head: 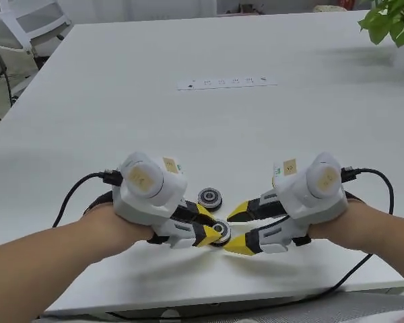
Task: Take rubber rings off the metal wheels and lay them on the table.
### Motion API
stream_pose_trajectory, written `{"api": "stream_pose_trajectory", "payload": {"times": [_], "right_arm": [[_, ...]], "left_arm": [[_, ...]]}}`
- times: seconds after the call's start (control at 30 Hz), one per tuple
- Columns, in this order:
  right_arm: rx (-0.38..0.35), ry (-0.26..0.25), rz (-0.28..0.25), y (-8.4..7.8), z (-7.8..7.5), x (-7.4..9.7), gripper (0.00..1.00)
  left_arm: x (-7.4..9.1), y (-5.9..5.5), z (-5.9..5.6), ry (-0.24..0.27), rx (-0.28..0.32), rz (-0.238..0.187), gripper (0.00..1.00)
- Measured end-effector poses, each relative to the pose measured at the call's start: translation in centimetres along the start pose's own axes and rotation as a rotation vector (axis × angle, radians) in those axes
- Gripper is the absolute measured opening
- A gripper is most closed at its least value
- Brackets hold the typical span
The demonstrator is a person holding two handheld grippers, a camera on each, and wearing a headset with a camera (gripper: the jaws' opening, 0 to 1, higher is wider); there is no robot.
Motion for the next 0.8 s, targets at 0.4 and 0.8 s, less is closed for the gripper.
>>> {"api": "stream_pose_trajectory", "payload": {"times": [0.4,0.8], "right_arm": [[-0.002,0.002,-0.006,0.08,-0.06,-0.37,0.27],[-0.025,-0.003,-0.022,0.05,-0.23,-0.75,0.24]], "left_arm": [[0.02,-0.09,-0.07,0.012,-0.015,-0.002,0.14],[0.02,-0.11,-0.07,0.019,-0.020,-0.006,0.14]]}}
Point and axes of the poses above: the centre of the closed fingertips' face, and the gripper's own axes: x roughly backward along the fingers, z roughly to its left, y roughly out of its top, the point moved 7 cm from there along x, roughly backward along the fingers, and after that the axes turned 9 degrees about x, right-handed, at the moved point
